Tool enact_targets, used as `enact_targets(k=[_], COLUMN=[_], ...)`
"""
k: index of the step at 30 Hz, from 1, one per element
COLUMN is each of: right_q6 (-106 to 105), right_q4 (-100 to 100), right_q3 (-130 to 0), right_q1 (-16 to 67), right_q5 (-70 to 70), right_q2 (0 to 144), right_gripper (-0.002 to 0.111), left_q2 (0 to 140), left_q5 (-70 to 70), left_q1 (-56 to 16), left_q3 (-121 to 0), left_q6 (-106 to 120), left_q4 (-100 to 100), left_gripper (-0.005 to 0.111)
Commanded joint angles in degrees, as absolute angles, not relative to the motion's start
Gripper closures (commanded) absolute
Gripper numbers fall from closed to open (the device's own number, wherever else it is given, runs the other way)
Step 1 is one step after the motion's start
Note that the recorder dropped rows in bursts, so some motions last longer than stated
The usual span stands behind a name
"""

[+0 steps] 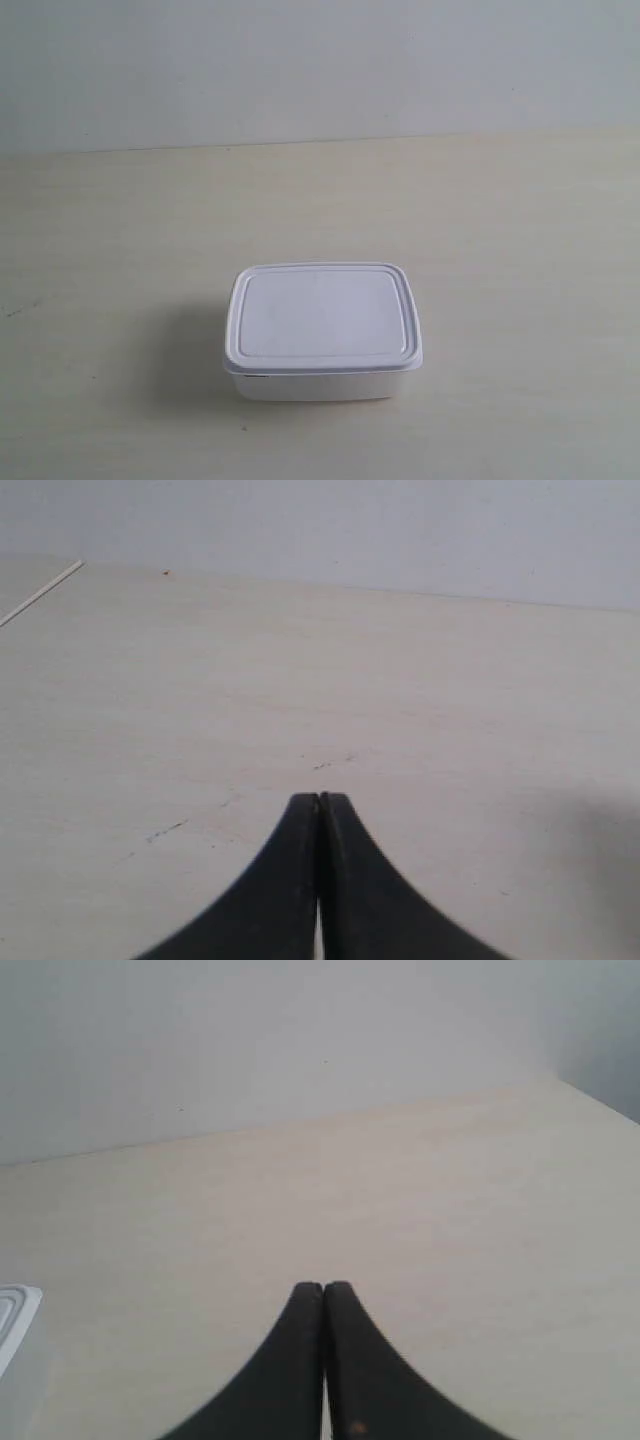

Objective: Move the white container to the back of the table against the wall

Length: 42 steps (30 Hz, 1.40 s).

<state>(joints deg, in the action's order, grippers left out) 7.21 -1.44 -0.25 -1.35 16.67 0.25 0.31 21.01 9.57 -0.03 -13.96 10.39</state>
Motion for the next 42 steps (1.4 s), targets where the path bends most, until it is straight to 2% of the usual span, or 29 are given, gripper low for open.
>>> enact_targets(k=[1,11,20,27,31,37,42], right_q6=[7.26,7.26,7.26,8.56,17.17,25.53,27.39], right_q4=[-1.8,-1.8,0.0,0.91,6.72,11.6,13.78], right_q3=[0.0,0.0,0.0,0.0,0.0,0.0,0.0], right_q1=[-1.34,-1.34,-1.34,-1.34,-1.34,-1.34,-1.34], right_q5=[16.21,16.21,8.21,-4.31,-12.24,-14.95,-23.0], right_q2=[0.0,0.0,0.0,0.0,0.0,0.0,0.0], right_gripper=[0.108,0.108,0.108,0.108,0.108,0.108,0.108], left_q2=[0.0,0.0,0.0,0.0,0.0,0.0,0.0], left_q5=[20.67,19.63,8.36,-5.54,-16.37,-27.6,-41.06], left_q1=[9.66,9.66,9.66,9.66,9.66,9.66,9.66], left_q3=[0.0,0.0,0.0,0.0,0.0,0.0,0.0], left_q6=[-13.77,-7.51,-7.21,-7.21,-8.06,-8.04,-8.04], left_q4=[10.28,10.28,10.28,10.28,10.28,10.28,10.28], left_gripper=[0.107,0.107,0.107,0.107,0.107,0.107,0.107])
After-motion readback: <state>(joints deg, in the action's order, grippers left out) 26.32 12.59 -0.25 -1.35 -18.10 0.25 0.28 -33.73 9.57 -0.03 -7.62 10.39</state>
